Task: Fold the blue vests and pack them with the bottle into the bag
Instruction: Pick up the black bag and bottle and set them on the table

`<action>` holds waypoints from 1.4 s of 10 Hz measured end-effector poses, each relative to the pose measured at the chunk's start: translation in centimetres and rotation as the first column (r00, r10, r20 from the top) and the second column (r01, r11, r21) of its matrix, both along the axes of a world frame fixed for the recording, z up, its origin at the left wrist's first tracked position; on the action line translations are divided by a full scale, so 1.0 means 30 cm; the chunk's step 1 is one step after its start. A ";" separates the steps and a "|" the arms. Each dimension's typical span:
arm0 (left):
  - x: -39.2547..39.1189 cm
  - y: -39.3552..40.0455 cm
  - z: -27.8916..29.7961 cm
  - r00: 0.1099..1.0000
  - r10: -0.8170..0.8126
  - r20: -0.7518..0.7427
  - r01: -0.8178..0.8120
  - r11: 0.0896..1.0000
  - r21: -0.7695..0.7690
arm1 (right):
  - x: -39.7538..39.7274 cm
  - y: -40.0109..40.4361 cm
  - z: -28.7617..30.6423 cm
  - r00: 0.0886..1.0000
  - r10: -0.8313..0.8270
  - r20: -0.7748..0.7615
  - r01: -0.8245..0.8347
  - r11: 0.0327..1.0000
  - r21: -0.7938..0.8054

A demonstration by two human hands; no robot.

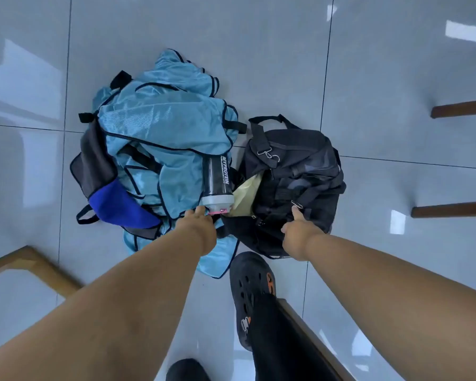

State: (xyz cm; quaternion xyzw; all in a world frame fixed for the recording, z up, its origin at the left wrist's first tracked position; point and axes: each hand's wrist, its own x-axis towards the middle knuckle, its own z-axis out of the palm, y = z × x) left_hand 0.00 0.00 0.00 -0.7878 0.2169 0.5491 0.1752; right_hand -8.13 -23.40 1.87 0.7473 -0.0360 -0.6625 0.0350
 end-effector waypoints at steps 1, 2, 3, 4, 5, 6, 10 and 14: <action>0.004 0.001 0.013 0.999 -0.036 0.014 0.036 0.999 -0.022 | 0.025 0.013 -0.005 0.981 0.191 -0.034 -0.191 0.981 0.018; -0.003 0.000 0.032 0.998 -0.051 0.034 0.053 0.995 -0.089 | 0.052 0.019 0.027 0.967 0.254 -0.016 -0.253 0.966 0.054; -0.007 0.009 0.034 0.999 -0.010 0.046 0.015 0.993 -0.113 | 0.060 0.024 0.014 0.997 0.074 0.007 -0.074 0.997 0.036; -0.013 0.004 0.027 0.998 0.045 0.032 -0.040 0.989 -0.141 | 0.051 0.031 0.008 0.970 -0.244 0.019 0.243 0.970 0.015; -0.012 0.002 0.012 0.999 0.009 0.032 -0.004 0.989 -0.151 | 0.010 0.008 -0.039 0.808 -0.482 0.339 0.455 0.876 0.161; -0.007 0.003 0.002 0.994 -0.011 0.105 0.035 0.973 -0.227 | -0.005 0.011 -0.066 0.838 -0.419 0.348 0.407 0.907 0.113; 0.069 -0.045 -0.081 0.212 0.974 -0.078 -0.962 0.194 -0.191 | 0.008 0.069 -0.020 0.792 -0.477 0.382 0.479 0.872 0.096; 0.070 -0.130 -0.171 -0.165 0.976 -0.142 -0.982 -0.176 -0.068 | -0.035 0.139 0.001 0.758 -0.508 0.409 0.479 0.859 0.179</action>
